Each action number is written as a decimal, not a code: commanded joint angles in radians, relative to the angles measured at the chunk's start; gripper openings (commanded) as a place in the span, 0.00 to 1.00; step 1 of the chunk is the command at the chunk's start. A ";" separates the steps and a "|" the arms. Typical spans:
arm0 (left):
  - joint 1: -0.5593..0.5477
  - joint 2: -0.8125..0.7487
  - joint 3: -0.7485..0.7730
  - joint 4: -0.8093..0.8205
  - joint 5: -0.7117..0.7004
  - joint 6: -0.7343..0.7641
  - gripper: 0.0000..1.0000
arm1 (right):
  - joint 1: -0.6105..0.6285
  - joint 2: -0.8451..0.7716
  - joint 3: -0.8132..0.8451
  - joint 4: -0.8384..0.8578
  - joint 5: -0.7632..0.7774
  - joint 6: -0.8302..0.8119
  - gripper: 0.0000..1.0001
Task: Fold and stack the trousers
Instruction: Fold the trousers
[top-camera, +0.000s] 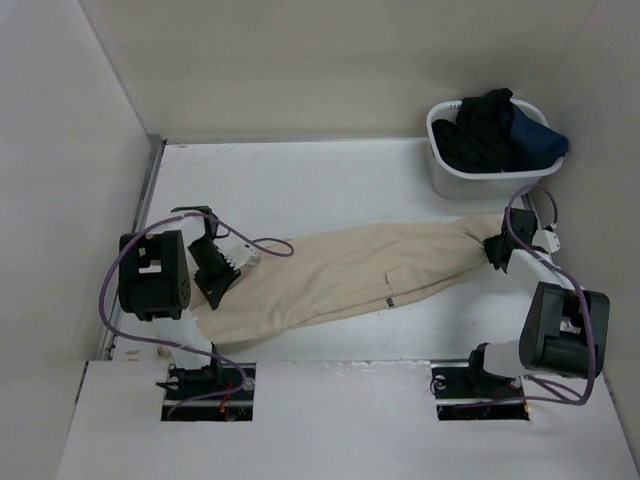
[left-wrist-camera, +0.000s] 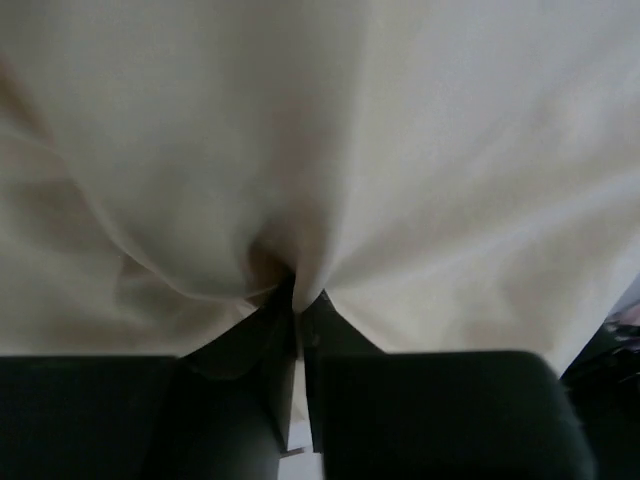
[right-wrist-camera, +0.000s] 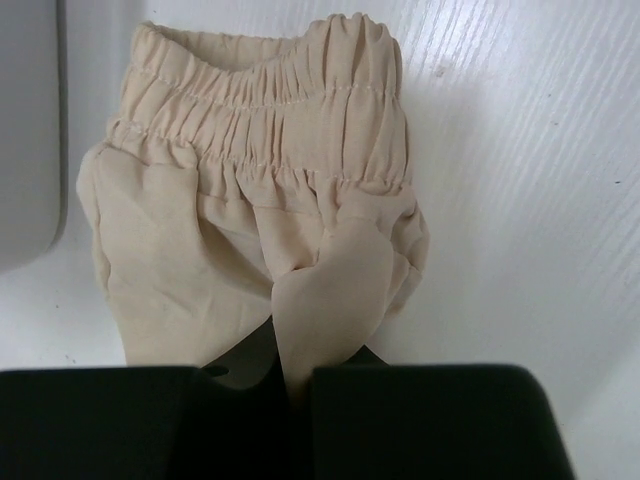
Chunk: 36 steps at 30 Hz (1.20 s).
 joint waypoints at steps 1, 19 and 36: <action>0.046 -0.007 0.064 0.016 0.014 -0.070 0.01 | -0.002 -0.065 0.003 0.003 0.070 -0.022 0.04; -0.003 -0.068 0.285 0.223 -0.189 -0.112 0.45 | 0.098 -0.126 -0.059 -0.031 0.172 0.064 0.04; 0.336 -0.010 0.366 0.039 0.176 0.011 0.51 | 0.100 -0.091 -0.016 -0.043 0.194 -0.075 0.06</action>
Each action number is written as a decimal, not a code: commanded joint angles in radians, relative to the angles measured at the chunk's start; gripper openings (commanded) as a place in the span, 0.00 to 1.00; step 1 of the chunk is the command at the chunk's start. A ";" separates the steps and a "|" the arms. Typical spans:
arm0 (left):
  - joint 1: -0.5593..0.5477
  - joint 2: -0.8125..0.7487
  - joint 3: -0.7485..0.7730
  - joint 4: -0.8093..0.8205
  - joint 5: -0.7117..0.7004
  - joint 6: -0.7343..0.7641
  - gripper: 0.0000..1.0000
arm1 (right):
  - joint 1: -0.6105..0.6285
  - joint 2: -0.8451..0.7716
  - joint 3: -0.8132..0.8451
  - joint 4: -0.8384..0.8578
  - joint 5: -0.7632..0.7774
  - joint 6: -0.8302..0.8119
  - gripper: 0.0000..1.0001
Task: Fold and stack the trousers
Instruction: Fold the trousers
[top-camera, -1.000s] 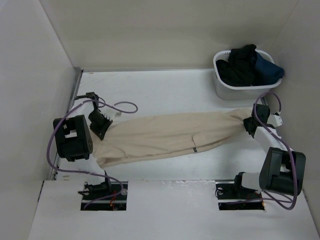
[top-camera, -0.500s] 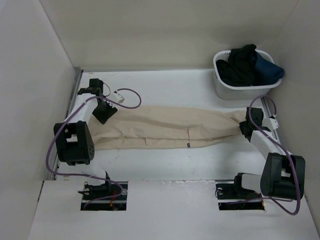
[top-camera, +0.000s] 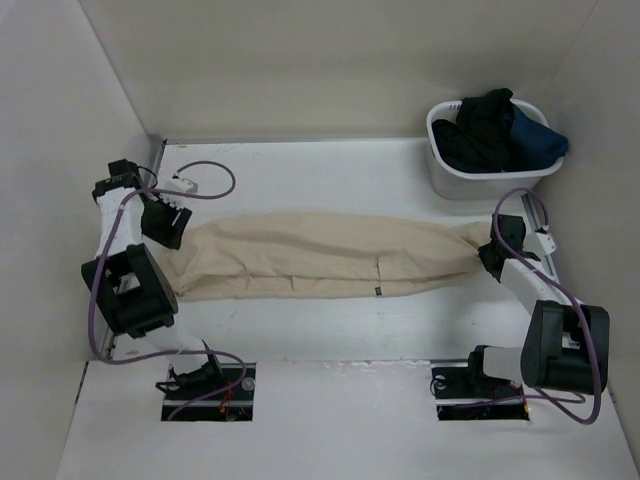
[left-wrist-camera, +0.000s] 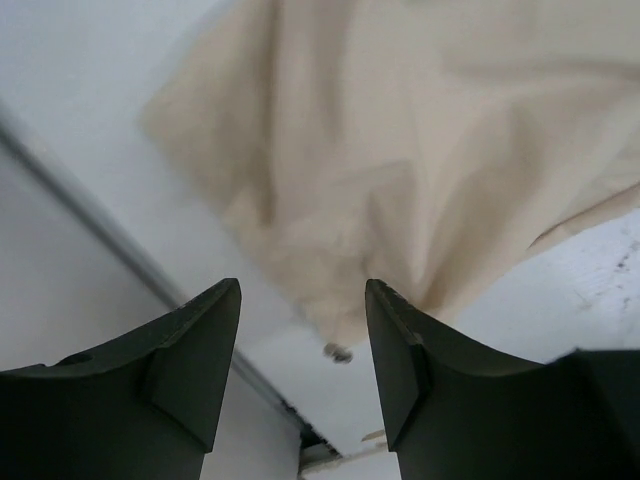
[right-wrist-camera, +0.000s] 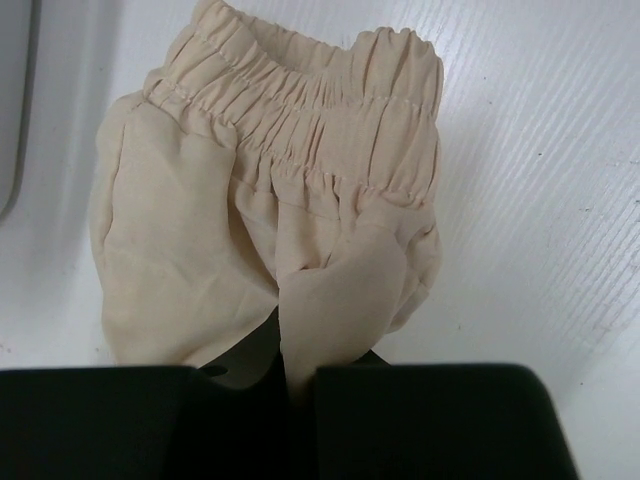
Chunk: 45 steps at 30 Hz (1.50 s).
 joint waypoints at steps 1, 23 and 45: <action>-0.004 0.106 -0.030 -0.060 0.090 0.068 0.51 | 0.007 0.010 0.048 0.004 0.050 -0.033 0.06; -0.027 -0.045 0.035 0.218 -0.160 0.063 0.00 | 0.005 -0.020 -0.006 0.039 0.057 -0.061 0.06; -0.038 0.163 -0.105 0.138 -0.085 0.114 0.60 | 0.038 0.027 0.060 0.070 0.054 -0.171 0.06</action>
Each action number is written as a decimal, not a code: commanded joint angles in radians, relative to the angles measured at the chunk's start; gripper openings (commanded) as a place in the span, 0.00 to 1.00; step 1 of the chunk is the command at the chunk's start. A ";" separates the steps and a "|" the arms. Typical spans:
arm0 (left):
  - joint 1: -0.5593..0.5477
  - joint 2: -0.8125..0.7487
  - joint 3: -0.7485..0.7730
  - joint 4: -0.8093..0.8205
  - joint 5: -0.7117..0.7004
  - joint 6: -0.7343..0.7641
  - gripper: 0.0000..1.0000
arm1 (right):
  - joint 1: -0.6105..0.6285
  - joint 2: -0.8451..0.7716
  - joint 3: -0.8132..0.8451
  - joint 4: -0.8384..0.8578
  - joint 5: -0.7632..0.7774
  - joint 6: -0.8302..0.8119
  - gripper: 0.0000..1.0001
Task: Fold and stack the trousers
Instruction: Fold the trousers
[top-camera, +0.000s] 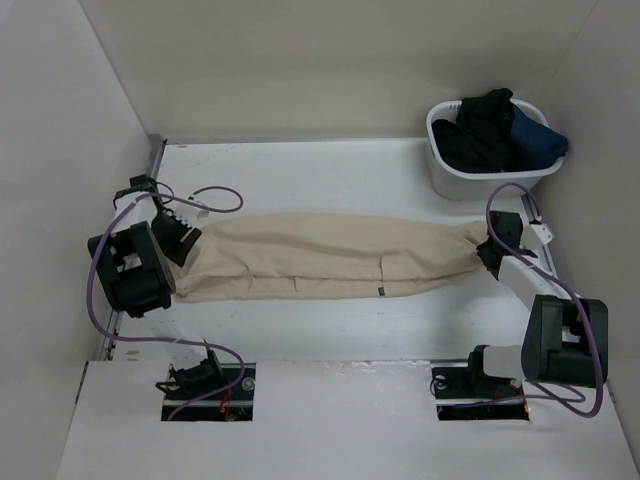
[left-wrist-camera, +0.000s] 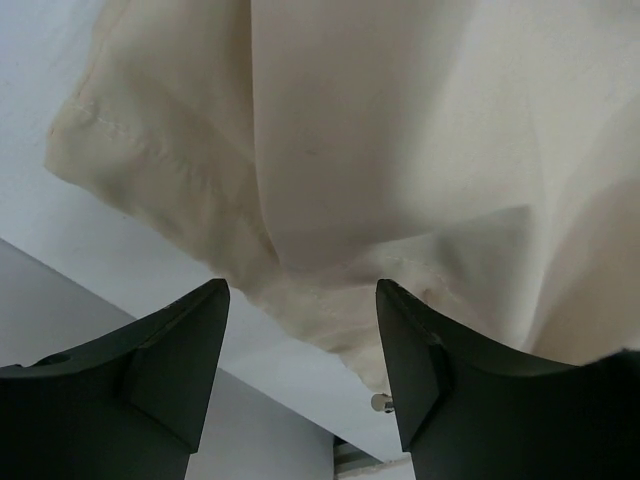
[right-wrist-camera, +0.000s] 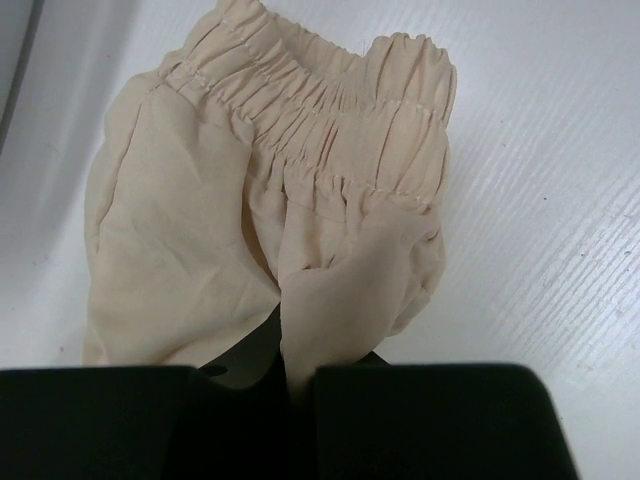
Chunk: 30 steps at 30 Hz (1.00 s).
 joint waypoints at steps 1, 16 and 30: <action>-0.005 -0.012 -0.007 0.016 0.066 0.020 0.60 | 0.021 -0.012 0.059 0.011 0.034 -0.043 0.06; 0.044 -0.060 0.055 0.027 0.039 -0.036 0.00 | 0.026 -0.043 0.063 -0.028 0.083 -0.077 0.06; -0.122 -0.033 0.121 0.056 -0.183 0.030 0.49 | 0.029 -0.044 0.027 0.008 0.070 -0.086 0.06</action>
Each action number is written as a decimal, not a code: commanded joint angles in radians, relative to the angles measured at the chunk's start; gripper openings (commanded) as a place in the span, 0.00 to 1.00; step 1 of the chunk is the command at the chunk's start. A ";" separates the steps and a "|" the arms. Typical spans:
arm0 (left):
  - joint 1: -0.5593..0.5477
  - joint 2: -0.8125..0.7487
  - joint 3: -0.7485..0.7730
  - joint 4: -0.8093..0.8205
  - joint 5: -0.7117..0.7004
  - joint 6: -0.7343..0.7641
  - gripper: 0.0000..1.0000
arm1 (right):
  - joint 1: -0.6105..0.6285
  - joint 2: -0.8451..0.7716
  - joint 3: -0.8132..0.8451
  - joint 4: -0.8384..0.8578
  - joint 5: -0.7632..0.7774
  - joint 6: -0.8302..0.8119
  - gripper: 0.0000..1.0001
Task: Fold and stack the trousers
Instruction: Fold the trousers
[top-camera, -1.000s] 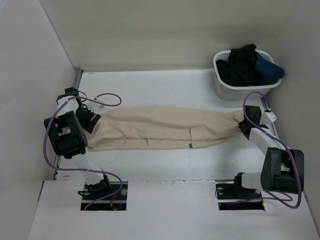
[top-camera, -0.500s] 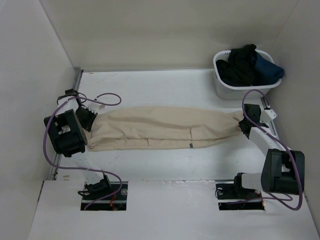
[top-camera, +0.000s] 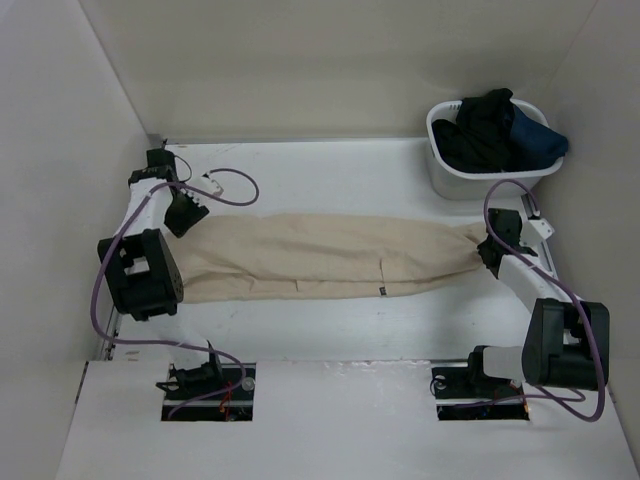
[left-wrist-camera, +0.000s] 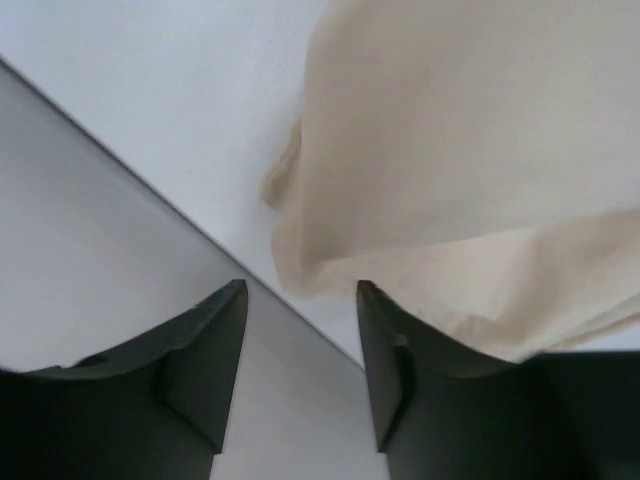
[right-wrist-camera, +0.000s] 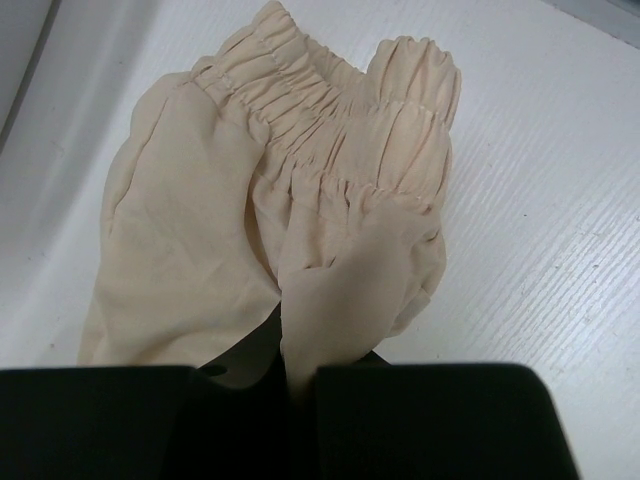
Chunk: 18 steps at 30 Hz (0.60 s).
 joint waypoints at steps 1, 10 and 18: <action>0.031 0.065 0.013 0.032 -0.084 -0.009 0.51 | 0.007 -0.028 -0.005 0.047 0.022 -0.025 0.06; 0.092 -0.295 -0.044 -0.062 0.098 0.132 0.67 | 0.009 -0.017 -0.043 0.090 0.008 -0.029 0.07; 0.035 -0.407 -0.479 -0.145 0.127 0.166 0.62 | 0.010 -0.014 -0.060 0.124 0.008 -0.026 0.07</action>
